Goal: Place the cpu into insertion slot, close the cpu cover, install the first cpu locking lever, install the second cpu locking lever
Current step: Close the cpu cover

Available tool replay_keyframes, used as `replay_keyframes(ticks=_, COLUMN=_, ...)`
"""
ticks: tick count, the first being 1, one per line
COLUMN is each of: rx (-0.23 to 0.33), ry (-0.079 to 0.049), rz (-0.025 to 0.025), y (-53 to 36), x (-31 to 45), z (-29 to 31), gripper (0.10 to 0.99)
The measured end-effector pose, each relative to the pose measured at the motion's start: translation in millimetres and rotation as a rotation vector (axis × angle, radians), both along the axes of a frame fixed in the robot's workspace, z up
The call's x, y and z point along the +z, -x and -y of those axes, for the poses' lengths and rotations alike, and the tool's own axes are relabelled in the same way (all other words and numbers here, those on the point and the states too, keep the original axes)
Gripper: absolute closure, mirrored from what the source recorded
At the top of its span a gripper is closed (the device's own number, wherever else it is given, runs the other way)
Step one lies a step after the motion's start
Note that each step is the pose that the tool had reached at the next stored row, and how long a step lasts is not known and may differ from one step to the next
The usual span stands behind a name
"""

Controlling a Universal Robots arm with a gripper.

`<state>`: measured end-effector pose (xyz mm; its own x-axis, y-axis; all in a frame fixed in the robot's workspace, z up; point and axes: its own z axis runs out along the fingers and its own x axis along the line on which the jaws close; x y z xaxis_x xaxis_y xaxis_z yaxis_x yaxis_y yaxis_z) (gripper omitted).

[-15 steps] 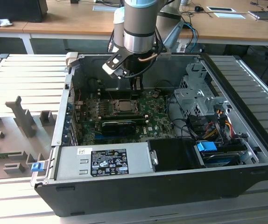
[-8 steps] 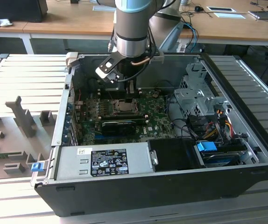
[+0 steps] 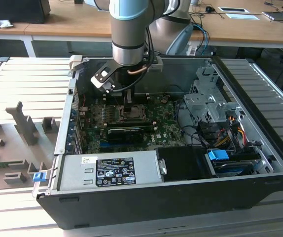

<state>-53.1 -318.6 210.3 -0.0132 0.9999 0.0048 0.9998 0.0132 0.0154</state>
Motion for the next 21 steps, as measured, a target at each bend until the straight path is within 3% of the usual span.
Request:
replay_keyframes(ticks=8, rx=0.000, ry=0.000, rz=-0.0009, y=0.8, x=-4.7, z=0.0, gripper=0.980)
replay_keyframes(ticks=12, rx=0.000, ry=0.000, rz=-0.0008, y=0.7, x=1.9, z=-0.1, gripper=0.980)
replay_keyframes(ticks=21, rx=0.000, ry=0.000, rz=-0.0018, y=-12.1, x=2.0, z=-0.1, gripper=0.980)
